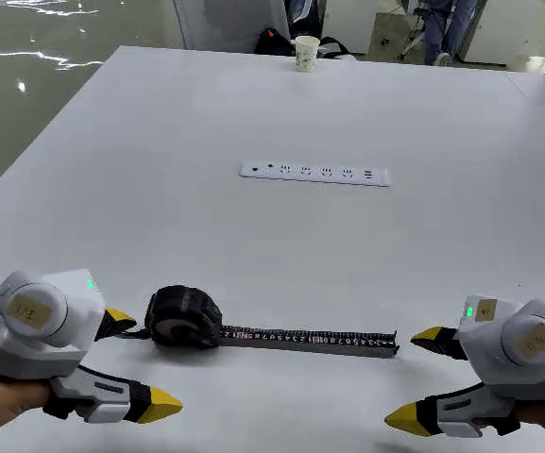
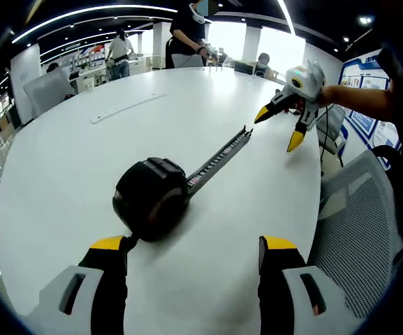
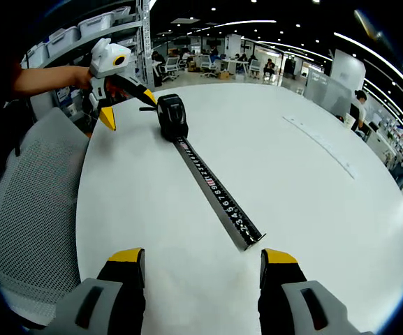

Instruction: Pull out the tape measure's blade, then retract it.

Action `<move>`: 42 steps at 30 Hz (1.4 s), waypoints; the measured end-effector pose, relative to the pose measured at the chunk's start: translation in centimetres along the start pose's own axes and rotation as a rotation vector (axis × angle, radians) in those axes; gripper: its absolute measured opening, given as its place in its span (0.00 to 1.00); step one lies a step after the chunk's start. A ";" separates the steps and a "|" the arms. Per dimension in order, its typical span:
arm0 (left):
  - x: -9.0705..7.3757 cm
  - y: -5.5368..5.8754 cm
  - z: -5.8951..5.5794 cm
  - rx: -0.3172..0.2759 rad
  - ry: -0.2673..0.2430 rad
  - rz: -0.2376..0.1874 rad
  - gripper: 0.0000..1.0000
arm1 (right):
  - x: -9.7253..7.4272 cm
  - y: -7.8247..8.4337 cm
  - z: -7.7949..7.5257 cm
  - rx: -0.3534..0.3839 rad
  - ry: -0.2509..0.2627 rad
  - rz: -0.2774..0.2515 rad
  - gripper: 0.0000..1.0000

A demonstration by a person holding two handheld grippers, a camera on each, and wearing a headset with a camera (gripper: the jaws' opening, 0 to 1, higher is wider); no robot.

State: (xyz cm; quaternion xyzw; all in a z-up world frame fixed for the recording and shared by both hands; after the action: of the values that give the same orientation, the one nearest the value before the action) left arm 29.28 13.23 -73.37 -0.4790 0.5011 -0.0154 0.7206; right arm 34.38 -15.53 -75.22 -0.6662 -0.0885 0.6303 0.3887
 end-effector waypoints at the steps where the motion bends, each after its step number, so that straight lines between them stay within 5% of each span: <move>1: 0.0 0.0 -0.2 -0.002 -0.004 -0.006 0.74 | 0.0 -0.1 0.1 0.005 0.006 -0.008 0.66; 28: -0.7 -0.6 -2.8 -0.124 -0.126 -0.127 0.84 | -0.8 -0.9 2.9 0.194 0.107 -0.169 0.85; 42: -1.2 -1.2 -2.9 -0.175 -0.210 -0.179 0.88 | -1.2 -1.1 3.9 0.258 0.167 -0.260 0.91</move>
State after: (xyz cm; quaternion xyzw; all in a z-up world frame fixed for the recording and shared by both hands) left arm 27.13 11.24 -71.81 -0.5816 0.3777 0.0140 0.7203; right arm 31.04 -13.93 -73.18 -0.6436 -0.0597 0.5235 0.5551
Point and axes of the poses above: the centre of the closed fingertips' face, and the gripper's own axes: x roughly forward along the fingers, z roughly to its left, y roughly out of its underside, the point moved 3 cm from there along -x, roughly backward along the fingers, and after that the axes turned 9 degrees about x, right-handed, at the moved point
